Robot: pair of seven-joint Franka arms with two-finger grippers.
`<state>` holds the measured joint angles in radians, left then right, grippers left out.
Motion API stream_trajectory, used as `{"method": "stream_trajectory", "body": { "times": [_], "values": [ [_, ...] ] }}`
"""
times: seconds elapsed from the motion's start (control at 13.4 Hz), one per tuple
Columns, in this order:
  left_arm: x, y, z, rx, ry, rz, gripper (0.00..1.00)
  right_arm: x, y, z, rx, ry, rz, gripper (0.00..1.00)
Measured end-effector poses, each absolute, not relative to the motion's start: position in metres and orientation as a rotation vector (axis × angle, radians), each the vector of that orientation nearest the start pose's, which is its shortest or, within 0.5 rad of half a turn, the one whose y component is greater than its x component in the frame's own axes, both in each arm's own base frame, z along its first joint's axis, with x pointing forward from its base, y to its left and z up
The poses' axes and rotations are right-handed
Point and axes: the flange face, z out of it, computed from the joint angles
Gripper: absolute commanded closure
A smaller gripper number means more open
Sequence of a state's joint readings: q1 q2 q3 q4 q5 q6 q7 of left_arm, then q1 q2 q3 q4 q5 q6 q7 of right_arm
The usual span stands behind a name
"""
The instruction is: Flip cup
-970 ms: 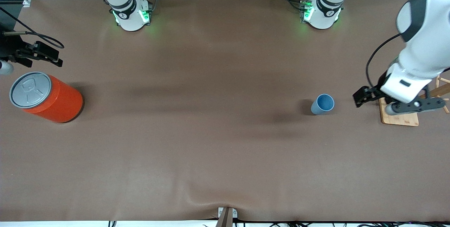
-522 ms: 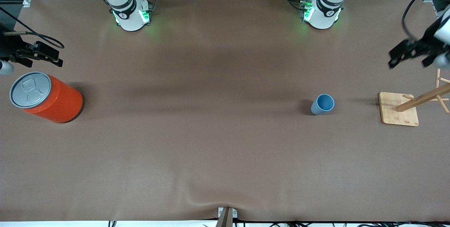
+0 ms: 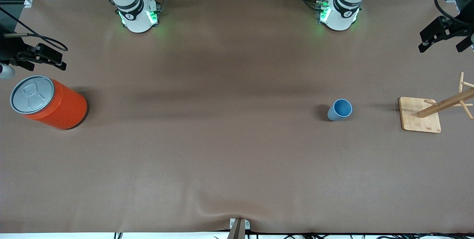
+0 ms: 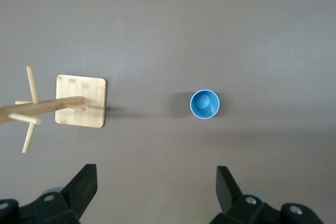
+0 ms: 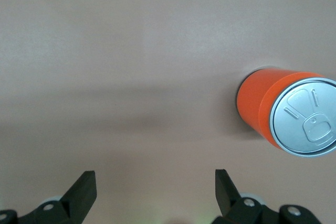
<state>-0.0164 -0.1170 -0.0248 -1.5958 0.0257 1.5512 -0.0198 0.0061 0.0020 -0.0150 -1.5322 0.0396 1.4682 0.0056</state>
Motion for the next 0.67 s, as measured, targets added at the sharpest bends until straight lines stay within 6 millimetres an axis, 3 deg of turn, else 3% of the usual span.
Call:
{"method": "stream_trajectory", "body": {
  "times": [0.3, 0.67],
  "values": [
    [0.541, -0.023, 0.667, -3.115, 0.040, -0.107, 0.00, 0.545, 0.000, 0.631, -3.100, 0.018, 0.110, 0.00],
    [0.545, -0.019, 0.667, -3.114, 0.041, -0.105, 0.00, 0.545, 0.000, 0.630, -3.100, 0.018, 0.111, 0.00]
  ]
}}
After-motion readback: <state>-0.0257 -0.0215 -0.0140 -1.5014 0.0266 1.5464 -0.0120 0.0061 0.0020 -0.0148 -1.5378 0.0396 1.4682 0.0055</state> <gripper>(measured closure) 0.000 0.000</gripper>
